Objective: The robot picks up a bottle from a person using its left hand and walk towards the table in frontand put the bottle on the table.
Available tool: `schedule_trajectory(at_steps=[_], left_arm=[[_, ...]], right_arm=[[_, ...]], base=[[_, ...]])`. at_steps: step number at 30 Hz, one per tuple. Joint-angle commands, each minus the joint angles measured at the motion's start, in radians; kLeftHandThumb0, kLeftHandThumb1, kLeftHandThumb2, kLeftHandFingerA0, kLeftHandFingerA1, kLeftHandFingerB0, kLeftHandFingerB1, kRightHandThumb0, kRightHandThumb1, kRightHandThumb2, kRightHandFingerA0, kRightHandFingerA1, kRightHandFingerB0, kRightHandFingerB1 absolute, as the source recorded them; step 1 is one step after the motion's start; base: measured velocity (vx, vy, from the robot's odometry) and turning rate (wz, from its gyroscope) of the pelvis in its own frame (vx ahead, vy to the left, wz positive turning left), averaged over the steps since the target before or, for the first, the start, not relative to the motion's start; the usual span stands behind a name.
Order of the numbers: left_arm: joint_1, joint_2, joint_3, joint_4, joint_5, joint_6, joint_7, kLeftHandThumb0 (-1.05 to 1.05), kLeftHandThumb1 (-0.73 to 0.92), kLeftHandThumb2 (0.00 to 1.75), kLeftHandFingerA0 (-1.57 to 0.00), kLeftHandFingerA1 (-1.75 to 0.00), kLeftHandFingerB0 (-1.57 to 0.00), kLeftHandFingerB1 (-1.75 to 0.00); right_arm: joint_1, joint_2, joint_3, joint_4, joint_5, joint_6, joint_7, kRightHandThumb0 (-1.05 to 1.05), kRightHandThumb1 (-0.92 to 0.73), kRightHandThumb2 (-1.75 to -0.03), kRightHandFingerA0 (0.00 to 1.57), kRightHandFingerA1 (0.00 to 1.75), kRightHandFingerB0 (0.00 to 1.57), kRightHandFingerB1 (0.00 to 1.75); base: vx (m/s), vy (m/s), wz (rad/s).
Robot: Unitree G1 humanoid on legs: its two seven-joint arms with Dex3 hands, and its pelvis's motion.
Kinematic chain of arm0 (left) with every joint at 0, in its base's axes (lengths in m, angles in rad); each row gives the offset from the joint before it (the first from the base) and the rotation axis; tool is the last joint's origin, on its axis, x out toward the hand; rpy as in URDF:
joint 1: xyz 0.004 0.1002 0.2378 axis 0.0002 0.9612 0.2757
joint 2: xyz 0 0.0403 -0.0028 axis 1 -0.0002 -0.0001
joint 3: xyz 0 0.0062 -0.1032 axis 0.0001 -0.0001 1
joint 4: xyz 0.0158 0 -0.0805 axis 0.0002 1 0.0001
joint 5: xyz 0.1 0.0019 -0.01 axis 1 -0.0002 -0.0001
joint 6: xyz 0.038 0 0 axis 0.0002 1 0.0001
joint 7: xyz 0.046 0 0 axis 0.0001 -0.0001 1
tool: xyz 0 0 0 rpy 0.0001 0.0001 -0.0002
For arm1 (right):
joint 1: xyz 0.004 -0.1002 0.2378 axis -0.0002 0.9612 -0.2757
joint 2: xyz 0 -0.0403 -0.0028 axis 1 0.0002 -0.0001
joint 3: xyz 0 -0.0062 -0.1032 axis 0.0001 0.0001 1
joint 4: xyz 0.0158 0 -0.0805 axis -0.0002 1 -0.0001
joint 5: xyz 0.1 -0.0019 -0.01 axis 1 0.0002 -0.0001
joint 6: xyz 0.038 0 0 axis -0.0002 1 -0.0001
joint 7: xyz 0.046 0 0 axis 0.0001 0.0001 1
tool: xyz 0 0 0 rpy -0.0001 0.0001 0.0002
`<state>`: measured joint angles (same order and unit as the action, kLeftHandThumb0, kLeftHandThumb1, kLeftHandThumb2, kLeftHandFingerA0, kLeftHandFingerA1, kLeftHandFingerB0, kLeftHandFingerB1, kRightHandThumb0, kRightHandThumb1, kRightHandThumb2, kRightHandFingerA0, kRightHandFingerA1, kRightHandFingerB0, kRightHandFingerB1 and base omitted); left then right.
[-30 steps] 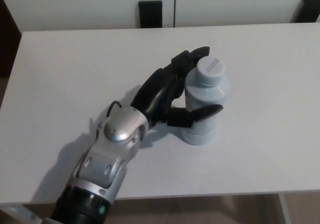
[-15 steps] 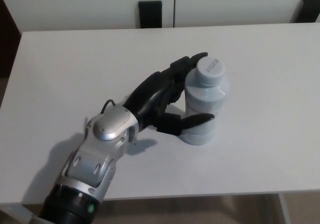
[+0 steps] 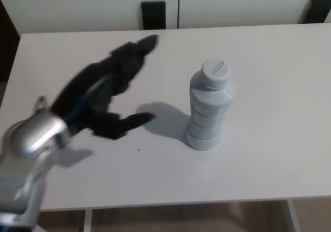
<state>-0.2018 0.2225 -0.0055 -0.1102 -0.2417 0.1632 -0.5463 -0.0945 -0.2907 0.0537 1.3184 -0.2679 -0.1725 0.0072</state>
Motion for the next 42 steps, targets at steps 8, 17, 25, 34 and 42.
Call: schedule_trajectory(at_steps=[8, 17, 25, 34, 42], left_arm=[[0.646, 0.063, 0.277, -0.400, -0.383, -0.079, -0.283, -0.76, 0.40, 0.86, 0.00, 0.00, 0.00, -0.19], [1.000, 0.003, 0.368, -0.456, -0.437, -0.341, -0.536, -0.71, 0.45, 0.55, -0.11, -0.25, -0.17, -0.30], [1.076, -0.008, 0.451, -0.190, -0.410, -0.386, -0.611, -0.67, 0.52, 0.57, -0.50, -0.37, -0.55, -0.37], [0.929, 0.039, 0.410, 0.173, -0.063, -0.492, -0.316, -0.68, 0.66, 0.61, -0.52, -0.42, -0.44, -0.36], [0.599, 0.300, 0.048, 0.485, 0.586, -0.262, 0.168, -0.49, 0.54, 0.85, -0.50, -0.60, -0.36, -0.52]], right_arm=[[0.016, -0.031, 0.046, 0.004, -0.033, -0.005, -0.002, -0.28, -0.77, -0.63, 0.59, 0.44, 0.49, 0.39], [-0.004, -0.032, 0.013, 0.007, 0.011, 0.014, 0.009, -0.28, -0.75, -0.62, 0.58, 0.44, 0.49, 0.39], [0.023, -0.034, 0.028, 0.006, -0.006, 0.007, -0.002, -0.29, -0.77, -0.63, 0.59, 0.44, 0.50, 0.40], [0.035, -0.029, 0.032, 0.006, -0.007, 0.001, -0.007, -0.29, -0.77, -0.63, 0.62, 0.47, 0.50, 0.40], [0.042, -0.022, 0.025, 0.007, 0.002, 0.014, -0.010, -0.30, -0.74, -0.62, 0.60, 0.45, 0.49, 0.40]], base=[[0.00, 0.000, 0.00], [0.00, 0.000, 0.00], [0.00, 0.000, 0.00], [0.00, 0.000, 0.00], [0.00, 0.000, 0.00]])
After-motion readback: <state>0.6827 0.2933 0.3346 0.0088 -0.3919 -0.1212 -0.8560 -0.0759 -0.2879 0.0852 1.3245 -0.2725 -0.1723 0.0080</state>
